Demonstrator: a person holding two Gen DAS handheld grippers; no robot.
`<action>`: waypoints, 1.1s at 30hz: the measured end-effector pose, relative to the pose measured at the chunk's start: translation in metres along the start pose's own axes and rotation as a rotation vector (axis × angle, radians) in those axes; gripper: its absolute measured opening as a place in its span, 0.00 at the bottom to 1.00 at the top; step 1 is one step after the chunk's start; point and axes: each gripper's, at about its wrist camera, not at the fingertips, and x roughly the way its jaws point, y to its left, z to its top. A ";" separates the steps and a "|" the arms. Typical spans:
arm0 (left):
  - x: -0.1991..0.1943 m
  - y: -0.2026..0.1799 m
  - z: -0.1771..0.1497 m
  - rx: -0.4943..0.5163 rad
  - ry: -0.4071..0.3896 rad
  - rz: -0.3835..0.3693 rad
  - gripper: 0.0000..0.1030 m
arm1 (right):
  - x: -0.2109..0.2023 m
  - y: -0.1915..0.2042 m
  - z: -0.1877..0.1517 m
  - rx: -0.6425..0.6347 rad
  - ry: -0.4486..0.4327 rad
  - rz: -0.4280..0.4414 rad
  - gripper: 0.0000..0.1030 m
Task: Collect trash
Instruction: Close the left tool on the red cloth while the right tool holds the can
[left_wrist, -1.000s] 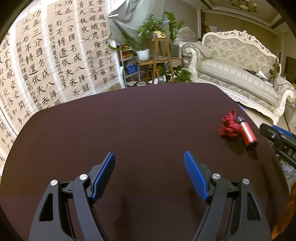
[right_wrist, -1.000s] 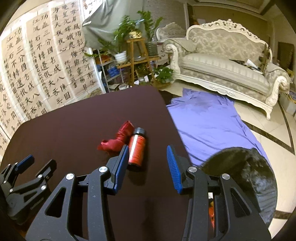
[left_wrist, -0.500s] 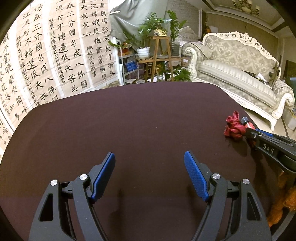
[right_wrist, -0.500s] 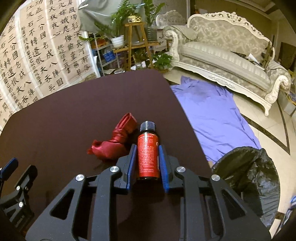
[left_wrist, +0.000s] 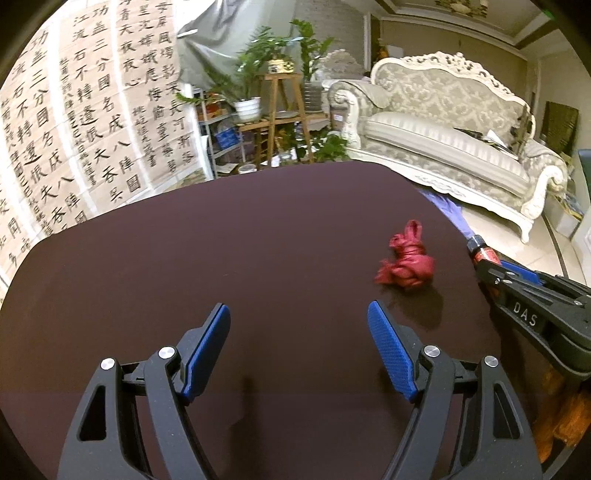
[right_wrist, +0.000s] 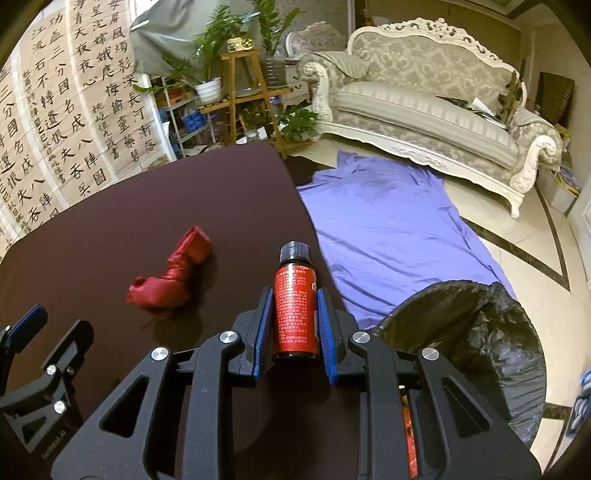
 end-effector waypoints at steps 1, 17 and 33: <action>0.001 -0.004 0.002 0.006 -0.002 -0.004 0.72 | 0.000 -0.002 0.000 0.002 -0.002 -0.004 0.23; 0.022 -0.043 0.020 0.056 0.002 -0.039 0.72 | -0.008 -0.025 -0.001 0.039 -0.028 0.002 0.23; 0.039 -0.047 0.027 0.041 0.048 -0.096 0.50 | -0.009 -0.025 -0.003 0.047 -0.033 0.005 0.23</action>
